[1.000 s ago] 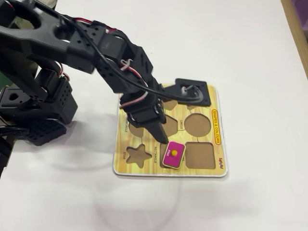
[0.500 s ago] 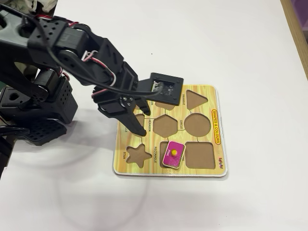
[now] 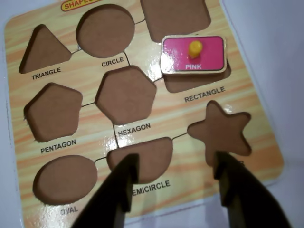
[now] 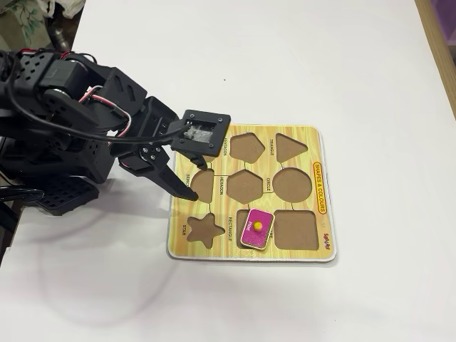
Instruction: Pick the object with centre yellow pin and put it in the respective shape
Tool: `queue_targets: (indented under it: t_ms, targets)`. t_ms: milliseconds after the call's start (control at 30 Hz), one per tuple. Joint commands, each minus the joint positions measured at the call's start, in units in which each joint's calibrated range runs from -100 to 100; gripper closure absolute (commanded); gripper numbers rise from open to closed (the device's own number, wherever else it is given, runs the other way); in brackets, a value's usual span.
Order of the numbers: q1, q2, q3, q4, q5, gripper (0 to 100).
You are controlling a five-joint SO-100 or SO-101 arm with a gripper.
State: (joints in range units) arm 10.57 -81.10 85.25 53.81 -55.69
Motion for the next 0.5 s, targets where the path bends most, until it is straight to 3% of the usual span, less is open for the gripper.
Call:
queue_targets:
  t_ms: [0,133,467]
  targets:
    - [-0.6,-9.7,3.6,-0.6,-0.1,81]
    - [-0.6,-18.0,10.2,-0.6,-0.1,81]
    - [-2.8,-16.9,13.7,8.6,-0.1,81]
